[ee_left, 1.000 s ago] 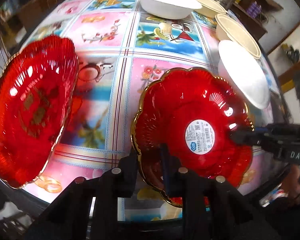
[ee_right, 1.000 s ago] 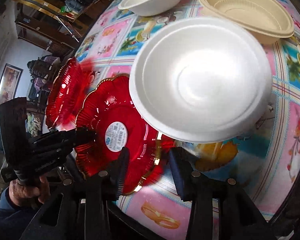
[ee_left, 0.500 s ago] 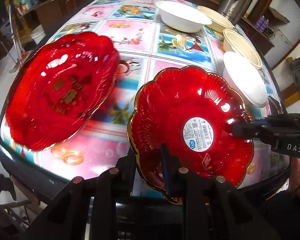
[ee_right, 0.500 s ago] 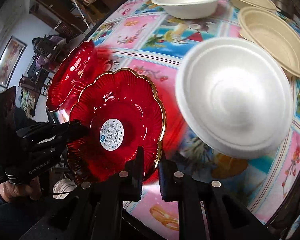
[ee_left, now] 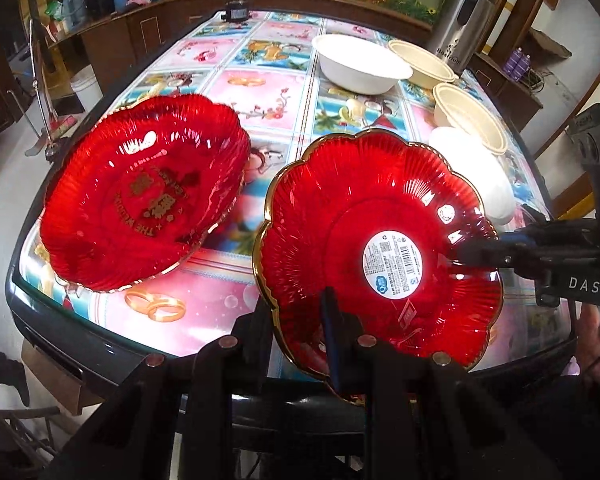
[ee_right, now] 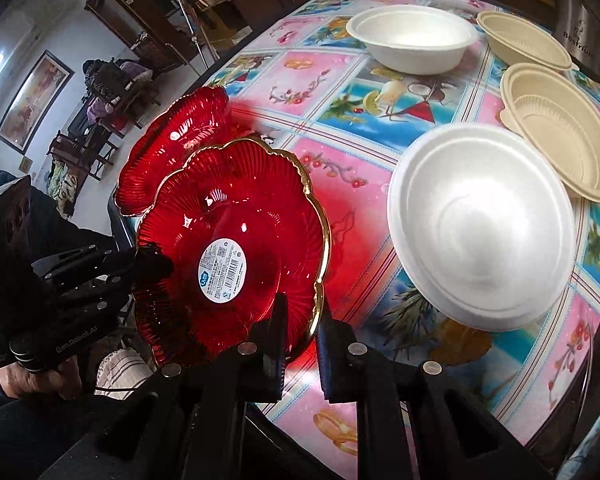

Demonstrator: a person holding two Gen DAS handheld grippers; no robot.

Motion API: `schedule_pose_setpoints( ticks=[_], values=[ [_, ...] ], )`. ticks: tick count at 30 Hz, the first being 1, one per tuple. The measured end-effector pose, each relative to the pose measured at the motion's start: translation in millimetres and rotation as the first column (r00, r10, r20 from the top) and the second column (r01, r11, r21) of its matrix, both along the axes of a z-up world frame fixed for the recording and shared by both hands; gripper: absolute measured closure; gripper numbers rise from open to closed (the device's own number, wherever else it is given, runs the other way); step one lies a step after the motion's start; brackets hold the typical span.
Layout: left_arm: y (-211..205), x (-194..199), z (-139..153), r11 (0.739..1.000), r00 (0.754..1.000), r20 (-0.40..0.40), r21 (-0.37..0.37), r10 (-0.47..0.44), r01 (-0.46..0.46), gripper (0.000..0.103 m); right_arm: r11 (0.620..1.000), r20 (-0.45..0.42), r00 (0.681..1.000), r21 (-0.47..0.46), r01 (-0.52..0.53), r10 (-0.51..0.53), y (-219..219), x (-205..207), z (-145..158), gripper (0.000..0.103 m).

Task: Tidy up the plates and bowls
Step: 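Lower the labeled red plate with the right tool onto the large red plate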

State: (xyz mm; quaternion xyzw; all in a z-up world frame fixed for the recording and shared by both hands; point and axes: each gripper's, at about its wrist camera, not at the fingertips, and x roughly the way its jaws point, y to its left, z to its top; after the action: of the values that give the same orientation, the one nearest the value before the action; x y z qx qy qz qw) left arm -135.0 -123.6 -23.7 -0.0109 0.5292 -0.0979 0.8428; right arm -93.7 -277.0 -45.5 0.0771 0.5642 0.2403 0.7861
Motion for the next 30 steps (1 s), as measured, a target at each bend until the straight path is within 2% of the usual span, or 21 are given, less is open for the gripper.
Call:
schedule_pose_setpoints(
  ticks=[9,22,30],
  values=[
    [16.3,-1.1,17.8,1.0,0.999,0.046,-0.008,0.016,-0.016,0.082,1.0,0.038,0.999,0.001,-0.005,0.005,8.4,-0.1,18.7,0.088],
    [68.2,4.5,40.6,0.993,0.989,0.095,-0.051,0.114,-0.11,0.078,0.998,0.084,0.994,0.01,-0.069,0.068,57.3,19.9,44.2,0.088],
    [89.2,6.3,49.6,0.989,0.984,0.112,-0.066,0.141,-0.134,0.078,0.996,0.084,0.994,0.035,-0.08,0.077,77.8,32.0,49.3,0.088]
  ],
)
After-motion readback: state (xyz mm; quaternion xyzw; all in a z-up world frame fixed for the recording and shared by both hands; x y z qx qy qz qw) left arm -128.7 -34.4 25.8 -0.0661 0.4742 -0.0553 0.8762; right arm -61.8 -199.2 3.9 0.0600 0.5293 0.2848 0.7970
